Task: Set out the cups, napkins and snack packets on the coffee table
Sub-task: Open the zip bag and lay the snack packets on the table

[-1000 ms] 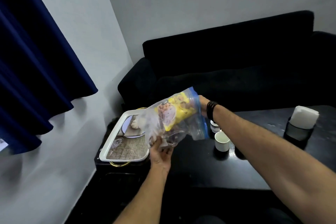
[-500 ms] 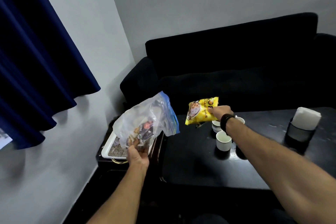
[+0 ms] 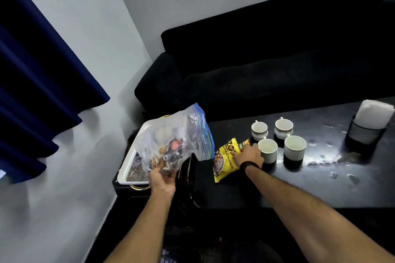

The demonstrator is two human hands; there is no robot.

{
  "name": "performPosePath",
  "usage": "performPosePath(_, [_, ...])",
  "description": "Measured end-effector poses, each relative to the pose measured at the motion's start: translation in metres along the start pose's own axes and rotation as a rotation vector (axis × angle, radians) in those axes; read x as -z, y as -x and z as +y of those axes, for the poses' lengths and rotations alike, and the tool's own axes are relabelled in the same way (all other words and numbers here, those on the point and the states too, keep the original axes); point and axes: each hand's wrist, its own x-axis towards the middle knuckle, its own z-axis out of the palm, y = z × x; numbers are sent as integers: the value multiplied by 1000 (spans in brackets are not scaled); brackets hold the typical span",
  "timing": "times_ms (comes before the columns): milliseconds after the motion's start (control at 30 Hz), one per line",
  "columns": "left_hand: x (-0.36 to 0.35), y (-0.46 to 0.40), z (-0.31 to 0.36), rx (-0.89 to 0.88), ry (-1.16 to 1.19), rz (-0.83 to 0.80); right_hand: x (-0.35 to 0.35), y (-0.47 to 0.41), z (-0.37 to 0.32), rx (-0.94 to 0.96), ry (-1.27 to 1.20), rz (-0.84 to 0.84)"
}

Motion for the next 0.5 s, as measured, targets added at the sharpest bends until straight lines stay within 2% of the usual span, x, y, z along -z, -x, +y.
performPosePath(100, [-6,2,-7,28,-10,-2,1,0,1,128,168,95])
performPosePath(200, [-9,8,-14,51,-17,-1,3,-1,3,223,131,138])
performPosePath(233, [-11,10,-16,56,-18,-1,6,-1,0,275,60,187])
performPosePath(367, [-14,19,-18,51,-45,-19,43,9,-33,461,-497,388])
performPosePath(433, [-14,22,-19,54,-41,-31,68,17,-52,568,-510,360])
performPosePath(500, [-17,26,-20,64,-13,-55,85,24,-67,607,-460,157])
